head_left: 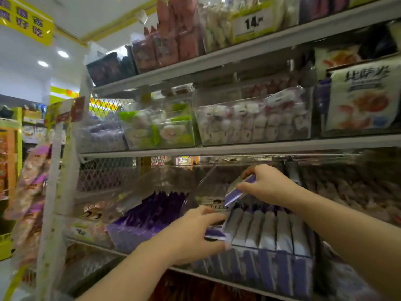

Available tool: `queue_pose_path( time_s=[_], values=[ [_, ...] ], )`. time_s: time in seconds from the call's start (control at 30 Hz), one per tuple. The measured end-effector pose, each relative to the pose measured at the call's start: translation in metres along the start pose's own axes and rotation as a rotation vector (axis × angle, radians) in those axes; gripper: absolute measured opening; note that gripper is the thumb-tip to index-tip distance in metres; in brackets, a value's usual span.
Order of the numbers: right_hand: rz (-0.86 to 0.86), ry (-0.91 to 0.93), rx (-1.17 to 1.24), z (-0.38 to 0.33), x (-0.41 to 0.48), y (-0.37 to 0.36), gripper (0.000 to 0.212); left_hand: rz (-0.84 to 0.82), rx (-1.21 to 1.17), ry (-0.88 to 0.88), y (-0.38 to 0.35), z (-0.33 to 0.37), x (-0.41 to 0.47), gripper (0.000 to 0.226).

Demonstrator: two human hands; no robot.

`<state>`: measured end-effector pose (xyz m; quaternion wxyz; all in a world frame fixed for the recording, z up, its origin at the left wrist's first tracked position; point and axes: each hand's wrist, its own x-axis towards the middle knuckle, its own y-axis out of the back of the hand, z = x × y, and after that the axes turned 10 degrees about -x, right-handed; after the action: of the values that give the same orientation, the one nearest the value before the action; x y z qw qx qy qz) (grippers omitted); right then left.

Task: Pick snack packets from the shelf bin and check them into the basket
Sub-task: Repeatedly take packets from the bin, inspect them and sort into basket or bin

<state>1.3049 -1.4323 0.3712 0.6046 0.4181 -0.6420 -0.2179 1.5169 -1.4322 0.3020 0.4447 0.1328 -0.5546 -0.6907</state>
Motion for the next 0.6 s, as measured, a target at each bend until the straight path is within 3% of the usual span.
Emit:
queue_pose_path(
  time_s=[0.23, 0.5, 0.6],
  values=[
    [-0.145, -0.072, -0.018, 0.004, 0.046, -0.002, 0.024, 0.082, 0.223, -0.182, 0.004, -0.018, 0.013, 0.054],
    [-0.113, -0.041, -0.035, 0.005, 0.072, -0.010, 0.034, 0.184, 0.404, -0.356, 0.006, -0.033, 0.015, 0.053],
    [-0.084, -0.019, -0.002, 0.004, 0.076, -0.019, 0.030, 0.322, 0.438, -0.473, 0.007, -0.038, 0.015, 0.051]
  ],
)
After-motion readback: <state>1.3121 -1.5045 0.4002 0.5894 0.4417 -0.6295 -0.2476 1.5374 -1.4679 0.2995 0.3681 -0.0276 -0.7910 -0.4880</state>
